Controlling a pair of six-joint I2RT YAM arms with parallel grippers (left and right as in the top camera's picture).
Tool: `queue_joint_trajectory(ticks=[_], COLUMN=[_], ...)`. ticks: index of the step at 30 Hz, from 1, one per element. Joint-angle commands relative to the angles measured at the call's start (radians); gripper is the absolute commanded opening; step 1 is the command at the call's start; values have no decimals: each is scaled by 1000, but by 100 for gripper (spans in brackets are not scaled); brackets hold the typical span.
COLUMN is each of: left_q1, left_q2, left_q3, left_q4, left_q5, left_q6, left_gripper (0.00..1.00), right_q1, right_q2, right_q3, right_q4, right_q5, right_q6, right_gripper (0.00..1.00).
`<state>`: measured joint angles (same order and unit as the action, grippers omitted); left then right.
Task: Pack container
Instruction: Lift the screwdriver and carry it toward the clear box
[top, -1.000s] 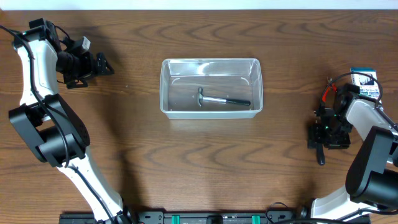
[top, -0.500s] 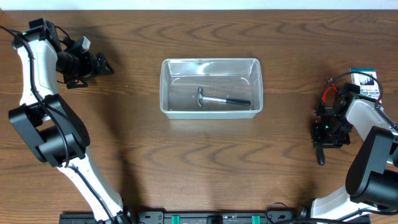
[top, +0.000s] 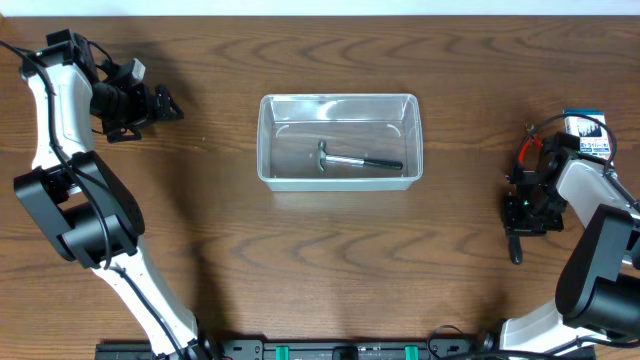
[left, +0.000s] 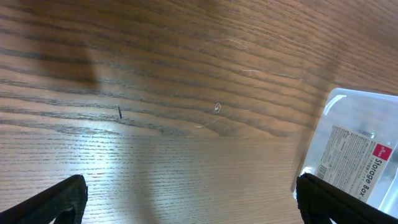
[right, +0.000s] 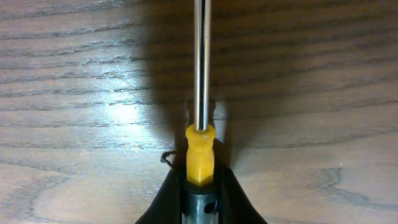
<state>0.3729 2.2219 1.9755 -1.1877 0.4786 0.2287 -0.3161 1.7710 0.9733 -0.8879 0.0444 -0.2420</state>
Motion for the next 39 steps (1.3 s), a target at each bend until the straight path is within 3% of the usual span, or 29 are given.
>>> queue_joint_trajectory(ticks=[1, 10, 18, 25, 39], left_q1=[2, 2, 2, 2, 2], left_q2=[-30, -30, -30, -30, -30], left_q3=[20, 20, 20, 20, 20], left_q4=[-3, -2, -2, -2, -2], left_q5=[-5, -5, -5, -5, -5], left_q6=[1, 1, 1, 1, 1], left_gripper=[98, 98, 98, 98, 98], right_q1=[-8, 0, 40, 154, 495], right_q2=[16, 15, 15, 15, 15], right_q3=[-2, 185, 544, 782, 835], right_q4=[20, -61, -153, -125, 15], right_q5=[-4, -95, -273, -370, -367], right_q6=[23, 48, 46, -1, -293], right_gripper=[1, 1, 1, 1, 1])
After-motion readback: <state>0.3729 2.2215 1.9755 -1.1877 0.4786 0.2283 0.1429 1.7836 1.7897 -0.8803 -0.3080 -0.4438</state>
